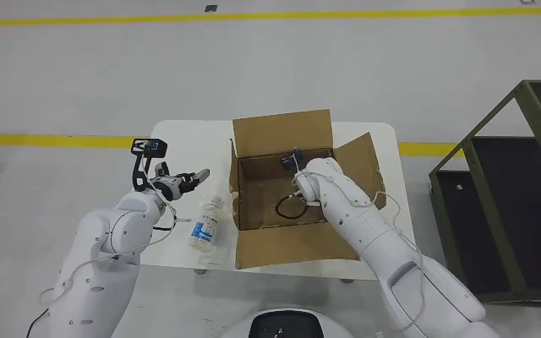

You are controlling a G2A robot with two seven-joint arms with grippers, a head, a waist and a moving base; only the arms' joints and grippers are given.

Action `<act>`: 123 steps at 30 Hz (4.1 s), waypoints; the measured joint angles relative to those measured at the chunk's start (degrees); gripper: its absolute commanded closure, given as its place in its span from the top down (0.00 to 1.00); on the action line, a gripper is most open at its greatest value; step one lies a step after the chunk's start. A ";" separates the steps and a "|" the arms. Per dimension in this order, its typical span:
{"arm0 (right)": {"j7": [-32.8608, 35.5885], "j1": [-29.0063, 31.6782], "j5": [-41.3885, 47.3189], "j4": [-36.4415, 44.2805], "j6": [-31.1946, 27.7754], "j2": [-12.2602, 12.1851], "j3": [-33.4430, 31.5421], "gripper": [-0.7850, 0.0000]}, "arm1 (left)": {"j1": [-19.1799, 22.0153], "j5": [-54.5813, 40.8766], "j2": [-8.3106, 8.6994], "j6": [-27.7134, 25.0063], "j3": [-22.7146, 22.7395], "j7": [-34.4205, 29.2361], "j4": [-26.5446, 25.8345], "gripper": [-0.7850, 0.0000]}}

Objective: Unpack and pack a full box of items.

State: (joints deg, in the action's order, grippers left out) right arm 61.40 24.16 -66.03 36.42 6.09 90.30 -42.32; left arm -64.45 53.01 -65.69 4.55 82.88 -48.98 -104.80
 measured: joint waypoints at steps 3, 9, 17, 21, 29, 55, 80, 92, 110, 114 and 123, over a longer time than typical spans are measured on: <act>-0.80 -0.17 0.34 -2.09 0.00 0.70 0.39 0.50 | 0.00 0.00 0.00 0.00 0.00 0.00 0.00 1.00; -3.09 -0.37 1.24 -5.83 -0.06 1.95 0.75 0.48 | 0.00 0.00 0.00 0.00 0.00 0.00 0.00 1.00; -7.19 -0.70 2.25 -9.60 -0.32 3.26 0.69 0.48 | 0.00 0.00 0.00 0.00 0.00 0.00 0.00 1.00; -8.68 -0.93 2.64 -11.08 -0.45 3.78 0.57 0.47 | 0.00 0.00 0.00 0.00 0.00 0.00 0.00 1.00; -9.77 -1.58 3.18 -14.03 -0.91 4.86 0.51 0.39 | 0.00 0.00 0.00 0.00 0.00 0.00 0.00 1.00; -15.88 -4.86 7.08 -10.18 -4.07 5.28 -3.69 0.00 | 0.00 0.00 0.00 0.00 0.00 0.00 0.00 1.00; -25.41 10.57 5.30 21.57 -10.80 -3.03 -18.41 0.00 | 0.00 0.00 0.00 0.00 0.00 0.00 0.00 1.00; -37.07 22.41 11.32 37.59 -19.40 -6.80 -33.06 0.00 | 0.00 0.00 0.00 0.00 0.00 0.00 0.00 1.00; -39.83 27.74 9.86 47.78 -19.61 -8.37 -38.99 0.00 | 0.00 0.00 0.00 0.00 0.00 0.00 0.00 1.00; -37.81 30.07 12.60 51.59 -21.01 -9.30 -43.76 0.00 | 0.00 0.00 0.00 0.00 0.00 0.00 0.00 1.00; -32.98 34.54 11.57 59.03 -18.57 -10.95 -50.65 0.00 | 0.00 0.00 0.00 0.00 0.00 0.00 0.00 1.00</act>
State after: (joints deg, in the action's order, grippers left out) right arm 28.42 58.69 -54.45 95.45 -12.48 79.35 -92.97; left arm -64.45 53.01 -65.69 4.55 82.88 -48.98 -104.80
